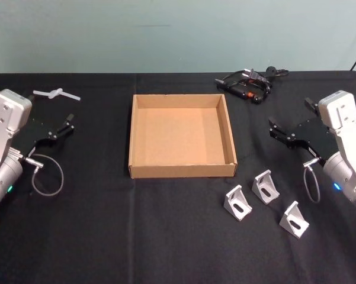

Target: Use one hand to pick up the angle iron from the table and place it into the box.

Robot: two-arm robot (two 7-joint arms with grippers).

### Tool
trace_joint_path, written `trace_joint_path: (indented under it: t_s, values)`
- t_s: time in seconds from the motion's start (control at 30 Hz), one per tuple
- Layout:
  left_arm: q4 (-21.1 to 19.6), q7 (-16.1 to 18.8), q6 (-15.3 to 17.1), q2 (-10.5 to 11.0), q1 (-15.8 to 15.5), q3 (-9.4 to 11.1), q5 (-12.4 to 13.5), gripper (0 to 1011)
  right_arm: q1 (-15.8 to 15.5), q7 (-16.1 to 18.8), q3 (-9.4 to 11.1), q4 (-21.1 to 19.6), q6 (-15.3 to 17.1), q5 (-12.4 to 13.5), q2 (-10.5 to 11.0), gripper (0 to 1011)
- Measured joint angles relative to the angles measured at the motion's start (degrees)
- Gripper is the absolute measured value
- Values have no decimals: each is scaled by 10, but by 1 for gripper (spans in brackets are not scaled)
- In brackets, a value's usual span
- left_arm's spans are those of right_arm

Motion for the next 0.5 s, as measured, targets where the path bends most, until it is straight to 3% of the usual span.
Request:
trace_joint_path:
  t_s: [0.5]
  values:
    - [0, 0, 0, 0, 0, 0, 0, 1005, 0, 0, 0, 0, 0, 0, 0, 1004]
